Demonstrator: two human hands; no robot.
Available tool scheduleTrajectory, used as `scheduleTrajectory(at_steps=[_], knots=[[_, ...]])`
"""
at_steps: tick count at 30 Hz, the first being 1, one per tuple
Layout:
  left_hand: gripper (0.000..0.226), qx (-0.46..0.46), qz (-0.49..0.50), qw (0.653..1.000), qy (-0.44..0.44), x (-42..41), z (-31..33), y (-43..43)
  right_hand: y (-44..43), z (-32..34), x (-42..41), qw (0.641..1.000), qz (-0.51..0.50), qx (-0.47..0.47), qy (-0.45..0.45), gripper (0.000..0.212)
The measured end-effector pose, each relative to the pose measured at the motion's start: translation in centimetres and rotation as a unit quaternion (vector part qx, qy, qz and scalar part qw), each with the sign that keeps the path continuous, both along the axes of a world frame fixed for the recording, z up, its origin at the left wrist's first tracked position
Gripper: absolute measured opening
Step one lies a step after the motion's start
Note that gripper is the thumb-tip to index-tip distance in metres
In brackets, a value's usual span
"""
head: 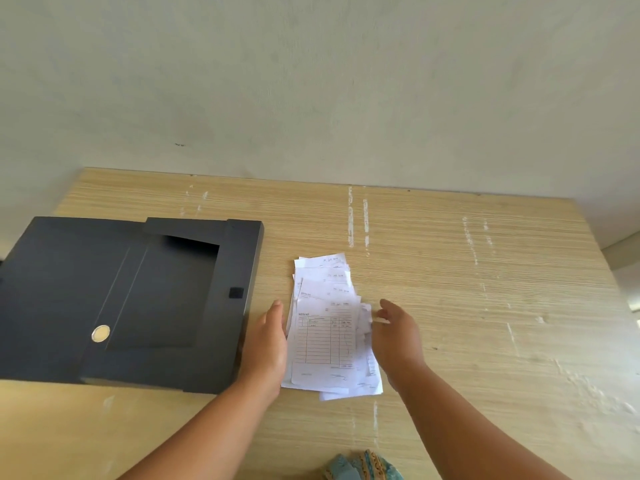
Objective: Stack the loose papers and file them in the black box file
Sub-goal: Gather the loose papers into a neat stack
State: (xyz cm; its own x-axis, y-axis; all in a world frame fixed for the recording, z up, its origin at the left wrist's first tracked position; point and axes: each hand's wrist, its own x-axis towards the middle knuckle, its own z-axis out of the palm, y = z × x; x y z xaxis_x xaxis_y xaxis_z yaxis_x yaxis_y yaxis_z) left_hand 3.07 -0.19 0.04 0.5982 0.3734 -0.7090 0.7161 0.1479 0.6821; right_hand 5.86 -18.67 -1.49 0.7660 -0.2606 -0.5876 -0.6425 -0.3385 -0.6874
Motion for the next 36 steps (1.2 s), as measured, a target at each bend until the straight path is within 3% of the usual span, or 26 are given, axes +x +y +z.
scheduleTrajectory(at_steps=[4, 10, 13, 16, 19, 21, 24, 27, 31, 34, 36], knots=[[0.037, -0.04, -0.02, 0.998, -0.031, -1.0, 0.0, -0.9, 0.0, 0.1, -0.7, 0.997, 0.009, 0.064, 0.028, 0.066], [0.05, -0.03, -0.017, 0.999, -0.017, -2.4, -0.4, -1.3, -0.2, 1.2, -1.5, 0.997, -0.01, 0.073, 0.024, 0.065], [0.04, -0.036, -0.081, 0.996, -0.026, -2.8, -0.4, -1.3, 0.1, 1.8, -2.0, 0.997, 0.057, 0.049, 0.021, 0.047], [0.044, 0.016, -0.182, 0.982, -0.043, -2.5, 0.0, -1.3, 0.6, 1.1, -1.7, 0.993, 0.111, 0.021, 0.013, 0.028], [0.06, 0.089, -0.264, 0.958, -0.063, -1.9, -1.5, -1.2, 0.7, 0.0, -1.2, 0.993, 0.116, -0.022, 0.004, 0.033], [0.072, 0.109, -0.282, 0.952, -0.053, -1.4, -1.3, -1.1, 0.5, -0.4, -0.8, 0.991, 0.122, -0.063, -0.006, 0.012], [0.061, 0.118, -0.285, 0.951, -0.034, -0.9, -0.7, -0.9, 0.3, -0.5, -0.3, 0.987, 0.136, -0.086, -0.005, 0.036], [0.064, 0.165, -0.327, 0.93, -0.031, -0.3, -1.4, -0.6, 0.3, -0.1, -0.2, 0.987, 0.135, -0.085, -0.004, 0.043], [0.064, 0.232, -0.369, 0.9, -0.034, 0.6, -1.9, -0.1, 0.5, 0.0, 0.5, 0.988, 0.12, -0.095, -0.012, 0.025], [0.062, 0.247, -0.356, 0.9, -0.053, 1.8, -1.9, -0.1, 1.3, -0.5, 1.2, 0.979, 0.16, -0.12, -0.045, 0.013], [0.059, 0.223, -0.346, 0.91, -0.059, 2.7, -2.1, -0.1, 2.0, -0.5, 1.7, 0.977, 0.178, -0.105, -0.051, 0.044]])
